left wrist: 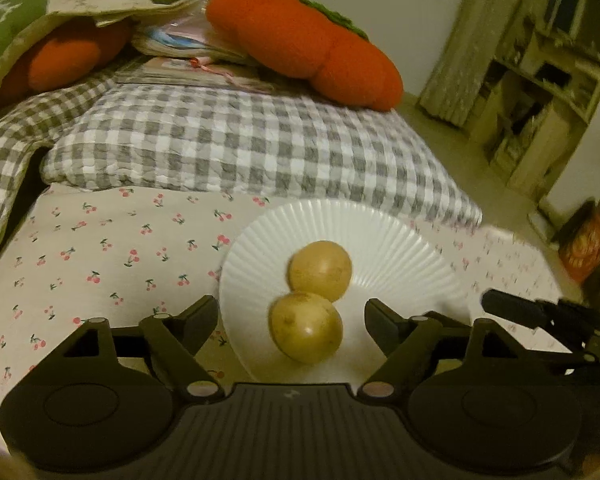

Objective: Organize fruits
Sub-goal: 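Withdraw both grippers from the plate toward the remaining fruits, then grasp an orange with the right gripper while the left gripper grasps another orange, then carry both oranges to the white plate and release them beside the potatoes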

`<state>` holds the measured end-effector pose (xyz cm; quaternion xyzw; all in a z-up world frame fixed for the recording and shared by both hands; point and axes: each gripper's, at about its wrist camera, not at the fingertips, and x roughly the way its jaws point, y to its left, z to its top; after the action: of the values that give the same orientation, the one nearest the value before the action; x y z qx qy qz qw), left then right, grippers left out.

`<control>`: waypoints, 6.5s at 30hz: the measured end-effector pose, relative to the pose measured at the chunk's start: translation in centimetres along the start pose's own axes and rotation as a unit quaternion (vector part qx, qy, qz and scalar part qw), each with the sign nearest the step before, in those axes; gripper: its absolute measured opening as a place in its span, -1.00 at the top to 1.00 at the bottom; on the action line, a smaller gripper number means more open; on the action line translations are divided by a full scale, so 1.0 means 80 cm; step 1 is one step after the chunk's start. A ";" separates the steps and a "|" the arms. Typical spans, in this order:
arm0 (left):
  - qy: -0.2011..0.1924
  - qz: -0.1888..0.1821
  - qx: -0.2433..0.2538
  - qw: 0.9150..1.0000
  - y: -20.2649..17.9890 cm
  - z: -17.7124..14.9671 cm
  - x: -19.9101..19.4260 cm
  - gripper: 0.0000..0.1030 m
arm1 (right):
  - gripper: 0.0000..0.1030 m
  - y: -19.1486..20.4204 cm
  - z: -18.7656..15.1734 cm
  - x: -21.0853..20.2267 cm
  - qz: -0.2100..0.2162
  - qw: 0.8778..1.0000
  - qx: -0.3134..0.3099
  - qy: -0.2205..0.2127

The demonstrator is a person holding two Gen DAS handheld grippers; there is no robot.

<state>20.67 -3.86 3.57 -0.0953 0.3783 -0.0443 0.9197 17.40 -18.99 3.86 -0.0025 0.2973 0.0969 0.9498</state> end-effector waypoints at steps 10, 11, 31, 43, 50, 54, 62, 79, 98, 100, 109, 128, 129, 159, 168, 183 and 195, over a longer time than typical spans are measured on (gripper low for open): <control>-0.020 0.013 0.008 1.000 0.011 0.003 -0.041 -0.43 | -0.36 0.002 0.006 -0.026 0.013 1.000 0.025 0.000; -0.021 0.016 0.011 1.000 0.013 0.002 -0.045 -0.45 | -0.37 0.004 0.006 -0.030 0.017 1.000 0.025 0.001; 0.039 0.069 0.018 0.997 0.072 -0.052 -0.118 -0.59 | -0.79 0.082 -0.041 -0.088 0.071 0.996 -0.022 0.050; 0.082 0.037 -0.027 0.996 0.083 -0.080 -0.123 -0.59 | -0.61 0.106 -0.061 -0.073 0.093 0.989 -0.074 0.086; 0.087 0.036 -0.025 0.995 0.083 -0.087 -0.121 -0.57 | -0.46 0.118 -0.071 -0.071 0.103 0.985 -0.103 0.094; 0.089 0.035 -0.010 0.995 0.075 -0.088 -0.114 -0.42 | -0.32 0.125 -0.077 -0.063 0.102 0.982 -0.124 0.098; 0.103 0.035 -0.084 0.990 0.109 -0.080 -0.091 -0.27 | -0.19 0.138 -0.087 -0.045 0.093 0.979 -0.154 0.098; 0.096 0.073 -0.077 0.990 0.113 -0.073 -0.046 0.10 | 0.03 0.151 -0.090 -0.020 0.084 0.977 -0.178 0.081; 0.098 0.083 -0.042 0.991 0.105 -0.079 -0.031 0.56 | 0.27 0.158 -0.094 -0.012 0.071 0.977 -0.180 0.087; 0.098 0.094 -0.027 0.990 0.100 -0.080 -0.031 0.57 | 0.27 0.159 -0.094 -0.012 0.072 0.977 -0.180 0.089; 0.094 0.113 -0.012 0.989 0.096 -0.078 -0.033 0.57 | 0.27 0.157 -0.091 -0.015 0.071 0.980 -0.167 0.085; 0.060 0.129 0.009 0.990 0.067 -0.067 -0.053 0.58 | 0.27 0.151 -0.077 -0.026 0.066 0.985 -0.141 0.067; 0.060 0.127 0.008 0.990 0.065 -0.066 -0.054 0.58 | 0.27 0.149 -0.074 -0.027 0.065 0.986 -0.138 0.065; -0.001 0.054 0.035 0.998 -0.004 -0.032 -0.059 0.57 | 0.27 0.007 -0.007 -0.058 0.033 0.996 0.085 0.012; 0.012 -0.004 0.075 0.997 -0.035 -0.034 -0.019 0.57 | 0.27 -0.011 -0.015 -0.022 0.037 0.990 0.129 0.041; 0.025 -0.021 0.133 0.991 -0.060 -0.046 0.028 0.55 | 0.27 -0.038 -0.016 0.019 0.024 0.988 0.144 0.055; 0.020 -0.053 0.080 0.995 -0.045 -0.032 0.006 0.10 | 0.08 -0.045 -0.006 0.003 -0.004 0.989 0.142 0.032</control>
<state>19.17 -7.85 2.19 -0.0407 0.3866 -0.1245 0.9129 17.95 -22.49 3.13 0.1285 0.3384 0.0497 0.9308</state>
